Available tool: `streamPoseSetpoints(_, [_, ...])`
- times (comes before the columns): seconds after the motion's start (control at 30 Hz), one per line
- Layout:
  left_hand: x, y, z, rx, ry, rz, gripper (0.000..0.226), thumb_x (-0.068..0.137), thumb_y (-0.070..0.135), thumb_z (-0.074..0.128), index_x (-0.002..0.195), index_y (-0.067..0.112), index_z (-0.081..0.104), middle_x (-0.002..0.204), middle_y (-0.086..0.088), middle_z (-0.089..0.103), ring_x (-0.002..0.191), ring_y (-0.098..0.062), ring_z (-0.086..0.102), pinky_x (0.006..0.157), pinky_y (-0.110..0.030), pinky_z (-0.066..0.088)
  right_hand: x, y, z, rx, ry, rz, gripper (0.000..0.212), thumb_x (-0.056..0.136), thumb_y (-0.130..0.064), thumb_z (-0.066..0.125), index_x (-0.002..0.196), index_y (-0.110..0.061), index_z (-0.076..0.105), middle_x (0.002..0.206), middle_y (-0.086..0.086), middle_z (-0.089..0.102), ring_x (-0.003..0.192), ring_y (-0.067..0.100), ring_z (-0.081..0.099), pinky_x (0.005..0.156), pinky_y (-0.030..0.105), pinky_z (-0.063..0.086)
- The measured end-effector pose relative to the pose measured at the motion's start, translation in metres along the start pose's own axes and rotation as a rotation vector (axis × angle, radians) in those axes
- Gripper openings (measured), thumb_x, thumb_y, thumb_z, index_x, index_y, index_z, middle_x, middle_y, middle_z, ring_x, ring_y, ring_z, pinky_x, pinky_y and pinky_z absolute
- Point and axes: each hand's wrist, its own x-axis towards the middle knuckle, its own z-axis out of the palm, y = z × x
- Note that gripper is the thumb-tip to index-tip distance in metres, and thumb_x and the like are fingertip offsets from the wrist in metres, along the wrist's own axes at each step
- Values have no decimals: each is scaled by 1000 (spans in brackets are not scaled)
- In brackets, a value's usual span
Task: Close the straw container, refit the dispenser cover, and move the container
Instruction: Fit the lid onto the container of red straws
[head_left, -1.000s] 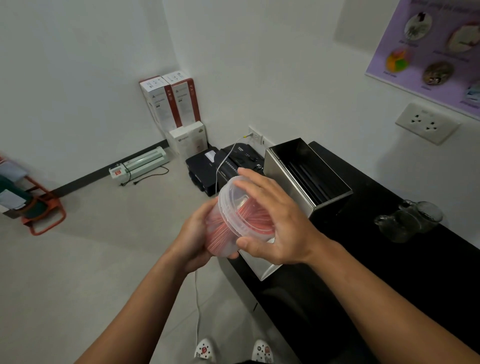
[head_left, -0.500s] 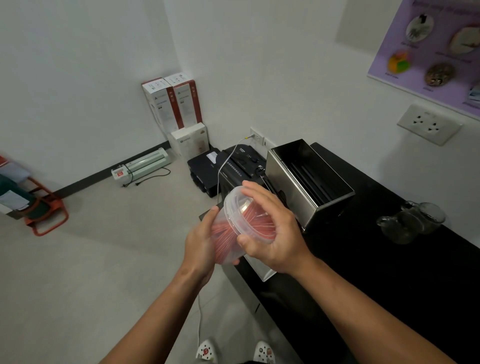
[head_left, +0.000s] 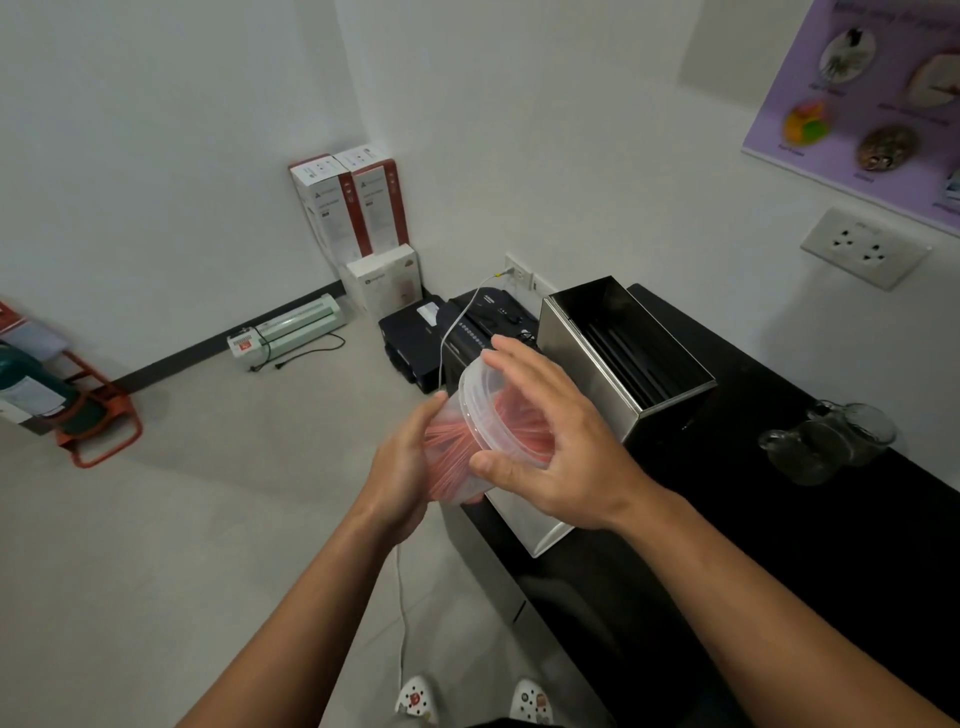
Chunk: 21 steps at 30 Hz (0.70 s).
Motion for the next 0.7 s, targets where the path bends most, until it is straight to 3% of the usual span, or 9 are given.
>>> streamPoseSetpoints(0.1, [1, 6, -3, 44, -44, 10, 45, 99, 54, 50, 104, 22, 82, 105, -29, 77, 88, -52, 75, 74, -60, 62, 1, 0, 3, 12, 34, -69, 81, 86, -50, 73, 156, -21, 44, 165, -3, 36, 154, 16, 31, 120, 47, 36])
streamPoseSetpoints(0.23, [-1, -4, 1, 67, 99, 113, 43, 93, 58, 56, 98, 26, 84, 97, -16, 82, 88, -43, 79, 74, -75, 60, 1, 1, 15, 70, 156, -84, 73, 82, -42, 70, 148, -17, 54, 155, 1, 48, 145, 19, 45, 113, 48, 43])
streamPoseSetpoints(0.37, [-4, -18, 0, 73, 195, 156, 41, 86, 61, 56, 90, 33, 86, 90, -3, 83, 91, -39, 79, 87, -74, 56, 1, 2, 23, 100, 167, -64, 70, 81, -40, 72, 146, -18, 58, 153, 1, 51, 144, 17, 47, 114, 43, 43])
streamPoseSetpoints(0.53, [-5, -24, 2, 86, 182, 210, 38, 96, 50, 50, 89, 38, 85, 86, 4, 83, 79, -15, 79, 89, -61, 60, 0, 0, 27, 78, 161, -29, 70, 81, -40, 72, 147, -21, 57, 154, -2, 51, 146, 17, 45, 115, 42, 42])
streamPoseSetpoints(0.7, [2, -23, -2, -22, 107, 103, 39, 99, 47, 52, 100, 29, 86, 102, -8, 84, 99, -29, 79, 102, -65, 55, 4, 3, 14, 79, 14, 21, 72, 87, -51, 70, 153, -28, 49, 162, -12, 40, 152, 6, 33, 120, 34, 34])
